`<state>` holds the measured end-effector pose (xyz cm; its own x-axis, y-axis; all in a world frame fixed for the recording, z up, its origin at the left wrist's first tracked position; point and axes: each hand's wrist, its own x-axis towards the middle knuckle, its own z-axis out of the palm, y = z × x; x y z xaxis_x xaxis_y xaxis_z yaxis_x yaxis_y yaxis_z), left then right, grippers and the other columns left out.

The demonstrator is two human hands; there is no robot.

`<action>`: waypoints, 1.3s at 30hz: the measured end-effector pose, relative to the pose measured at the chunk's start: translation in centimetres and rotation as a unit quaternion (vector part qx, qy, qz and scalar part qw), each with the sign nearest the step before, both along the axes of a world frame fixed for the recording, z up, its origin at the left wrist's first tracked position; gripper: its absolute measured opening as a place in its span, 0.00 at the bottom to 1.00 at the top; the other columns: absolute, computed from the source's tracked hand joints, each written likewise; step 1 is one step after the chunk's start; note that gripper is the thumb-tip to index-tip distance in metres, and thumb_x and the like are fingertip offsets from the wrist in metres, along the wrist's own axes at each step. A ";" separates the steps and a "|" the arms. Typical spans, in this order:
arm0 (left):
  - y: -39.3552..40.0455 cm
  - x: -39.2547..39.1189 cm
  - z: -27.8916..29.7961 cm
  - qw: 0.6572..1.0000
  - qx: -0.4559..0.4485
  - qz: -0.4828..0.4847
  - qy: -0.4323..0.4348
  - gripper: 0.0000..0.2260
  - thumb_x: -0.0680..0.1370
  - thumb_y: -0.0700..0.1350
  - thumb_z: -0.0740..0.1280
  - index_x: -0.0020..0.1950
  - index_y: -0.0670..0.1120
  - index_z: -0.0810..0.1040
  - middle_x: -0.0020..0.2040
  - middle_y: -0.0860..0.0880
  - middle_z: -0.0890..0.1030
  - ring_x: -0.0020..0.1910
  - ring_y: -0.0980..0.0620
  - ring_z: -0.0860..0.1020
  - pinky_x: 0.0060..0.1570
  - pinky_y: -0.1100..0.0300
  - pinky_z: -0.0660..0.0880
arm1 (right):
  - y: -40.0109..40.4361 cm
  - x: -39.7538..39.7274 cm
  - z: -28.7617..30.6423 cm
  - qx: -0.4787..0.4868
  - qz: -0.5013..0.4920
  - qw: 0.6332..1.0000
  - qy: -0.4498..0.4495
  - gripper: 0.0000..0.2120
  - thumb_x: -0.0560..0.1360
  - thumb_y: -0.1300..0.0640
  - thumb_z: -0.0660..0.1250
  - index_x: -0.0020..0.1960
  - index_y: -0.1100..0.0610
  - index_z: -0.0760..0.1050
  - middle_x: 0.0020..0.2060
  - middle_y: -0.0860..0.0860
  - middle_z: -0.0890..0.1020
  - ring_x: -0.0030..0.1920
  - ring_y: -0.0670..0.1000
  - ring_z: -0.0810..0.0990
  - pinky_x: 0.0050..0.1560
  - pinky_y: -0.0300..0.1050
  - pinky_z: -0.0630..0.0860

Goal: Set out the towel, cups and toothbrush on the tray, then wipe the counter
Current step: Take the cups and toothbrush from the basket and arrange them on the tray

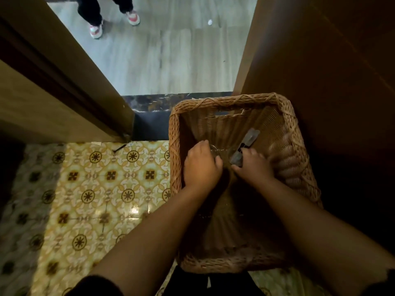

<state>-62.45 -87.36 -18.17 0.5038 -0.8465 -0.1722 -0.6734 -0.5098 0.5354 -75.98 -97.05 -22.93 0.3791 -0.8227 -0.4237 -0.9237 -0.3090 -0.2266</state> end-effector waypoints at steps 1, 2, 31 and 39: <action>-0.8 -0.4 -1.5 0.997 0.024 0.050 0.052 0.27 0.78 0.50 0.65 0.74 0.41 0.65 0.70 0.42 0.71 0.69 0.43 0.69 0.66 0.51 0.67 | -0.3 0.0 -1.3 0.010 -0.016 1.000 -0.011 0.35 0.72 0.41 0.68 0.72 0.56 0.63 0.68 0.57 0.71 0.66 0.60 0.71 0.64 0.55 0.70; -1.6 -0.6 -3.3 0.988 0.052 0.107 0.100 0.27 0.78 0.51 0.65 0.74 0.41 0.64 0.70 0.41 0.70 0.68 0.42 0.69 0.64 0.50 0.68 | -0.6 0.1 -2.6 0.019 -0.035 0.999 -0.023 0.36 0.72 0.42 0.69 0.73 0.56 0.62 0.69 0.58 0.71 0.67 0.60 0.71 0.65 0.55 0.70; -6.9 -0.9 -23.0 0.943 0.029 0.276 0.182 0.47 0.72 0.53 0.75 0.80 0.47 0.48 0.79 0.45 0.57 0.73 0.43 0.66 0.64 0.48 0.70 | -3.3 1.8 -20.1 0.059 -0.316 0.904 -0.280 0.47 0.67 0.51 0.77 0.77 0.59 0.54 0.70 0.59 0.71 0.69 0.59 0.71 0.68 0.57 0.69; -5.4 -1.3 -21.5 0.935 0.075 0.268 0.218 0.47 0.72 0.54 0.75 0.80 0.48 0.47 0.80 0.47 0.55 0.73 0.42 0.66 0.64 0.48 0.70 | -3.1 1.8 -19.3 0.135 -0.293 0.910 -0.259 0.51 0.65 0.44 0.77 0.77 0.59 0.54 0.72 0.59 0.68 0.71 0.59 0.68 0.71 0.58 0.65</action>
